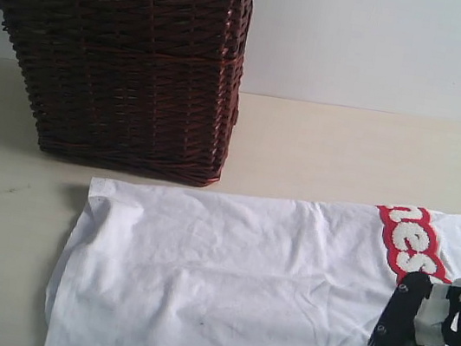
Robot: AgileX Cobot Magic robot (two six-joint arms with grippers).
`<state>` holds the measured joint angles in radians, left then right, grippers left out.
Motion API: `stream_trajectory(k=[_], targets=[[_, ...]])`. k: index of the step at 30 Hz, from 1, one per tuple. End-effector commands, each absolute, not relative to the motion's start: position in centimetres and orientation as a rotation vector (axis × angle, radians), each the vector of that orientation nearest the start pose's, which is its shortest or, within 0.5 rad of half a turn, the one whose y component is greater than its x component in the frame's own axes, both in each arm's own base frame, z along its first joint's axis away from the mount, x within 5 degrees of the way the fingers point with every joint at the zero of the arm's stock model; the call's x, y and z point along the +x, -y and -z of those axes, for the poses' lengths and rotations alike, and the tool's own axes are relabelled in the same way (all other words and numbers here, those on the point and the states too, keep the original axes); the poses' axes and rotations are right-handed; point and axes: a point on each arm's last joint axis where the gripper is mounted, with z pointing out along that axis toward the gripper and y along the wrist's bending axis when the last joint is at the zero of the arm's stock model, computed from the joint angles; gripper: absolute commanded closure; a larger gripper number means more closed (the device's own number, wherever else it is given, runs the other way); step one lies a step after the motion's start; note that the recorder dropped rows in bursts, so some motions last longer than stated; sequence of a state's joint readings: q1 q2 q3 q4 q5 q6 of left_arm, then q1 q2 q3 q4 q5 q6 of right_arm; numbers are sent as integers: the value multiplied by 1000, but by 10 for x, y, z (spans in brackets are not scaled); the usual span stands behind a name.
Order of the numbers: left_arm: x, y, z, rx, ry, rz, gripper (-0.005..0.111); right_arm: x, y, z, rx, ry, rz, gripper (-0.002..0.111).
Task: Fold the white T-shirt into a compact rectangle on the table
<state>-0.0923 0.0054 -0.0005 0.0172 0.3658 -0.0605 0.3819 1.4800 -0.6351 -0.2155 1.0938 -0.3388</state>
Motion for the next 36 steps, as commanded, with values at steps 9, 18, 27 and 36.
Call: stream_trajectory(k=[9,18,27,36], targets=[[53,4,-181,38,-1838,87,107,180,-57,-134,-1585,-3001,239,47],[53,4,-181,38,-1838,87,107,188,-62,-127,-1472,-2961,213,47],[53,4,-181,38,-1838,87,107,197,-53,-111,-1529,-2962,434,46],[53,4,-181,38,-1838,87,107,206,-62,-129,-1491,-2990,347,108]])
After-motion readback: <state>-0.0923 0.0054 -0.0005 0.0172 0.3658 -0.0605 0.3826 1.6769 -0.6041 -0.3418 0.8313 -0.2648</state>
